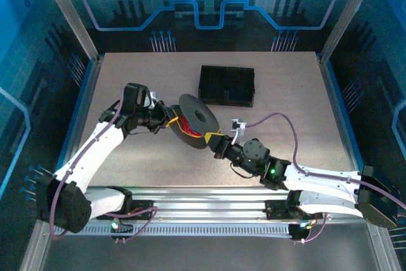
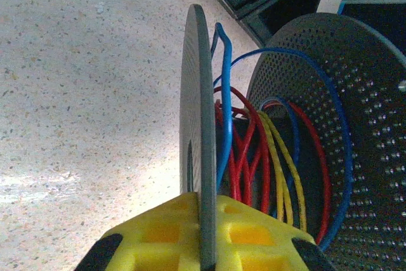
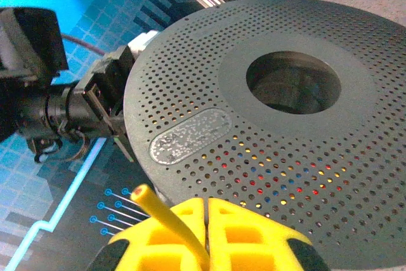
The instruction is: Wrap the cables
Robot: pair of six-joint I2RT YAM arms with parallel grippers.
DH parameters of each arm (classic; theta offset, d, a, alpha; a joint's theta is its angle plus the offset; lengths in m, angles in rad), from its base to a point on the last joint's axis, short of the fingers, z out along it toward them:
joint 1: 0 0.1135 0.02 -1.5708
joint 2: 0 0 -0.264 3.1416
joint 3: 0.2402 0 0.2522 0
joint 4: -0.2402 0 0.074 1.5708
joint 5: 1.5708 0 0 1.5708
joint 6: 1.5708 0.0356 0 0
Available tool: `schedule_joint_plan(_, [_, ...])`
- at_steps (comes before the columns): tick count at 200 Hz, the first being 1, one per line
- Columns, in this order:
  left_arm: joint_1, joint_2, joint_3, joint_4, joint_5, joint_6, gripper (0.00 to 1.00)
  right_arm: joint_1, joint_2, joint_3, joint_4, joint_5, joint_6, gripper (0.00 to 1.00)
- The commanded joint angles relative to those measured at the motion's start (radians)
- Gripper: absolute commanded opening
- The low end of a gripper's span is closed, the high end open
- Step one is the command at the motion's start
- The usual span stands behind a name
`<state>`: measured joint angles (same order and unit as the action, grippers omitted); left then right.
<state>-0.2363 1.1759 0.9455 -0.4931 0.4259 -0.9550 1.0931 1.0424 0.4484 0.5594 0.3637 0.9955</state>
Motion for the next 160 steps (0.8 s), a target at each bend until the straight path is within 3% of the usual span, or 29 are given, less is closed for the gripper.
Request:
schedule_joint_plan(1, [0.038,-0.069,0.005,0.244,-0.311,-0.134,0.00,0.050,0.017,0.010,-0.104,0.101,0.007,0.00])
schedule_joint_plan(46, [-0.032,-0.064,0.051,0.192,-0.425,-0.096,0.00,0.150,0.118,0.183,-0.251,0.189,-0.110,0.00])
schedule_joint_plan(106, [-0.067,-0.064,0.046,0.189,-0.477,-0.136,0.00,0.269,0.242,0.464,-0.526,0.450,-0.315,0.00])
schedule_joint_plan(138, [-0.075,-0.093,-0.006,0.248,-0.490,-0.239,0.00,0.281,0.228,0.283,-0.229,0.457,-0.239,0.00])
schedule_joint_plan(160, [-0.091,-0.116,-0.032,0.288,-0.504,-0.291,0.00,0.234,0.234,0.125,0.054,0.372,-0.113,0.00])
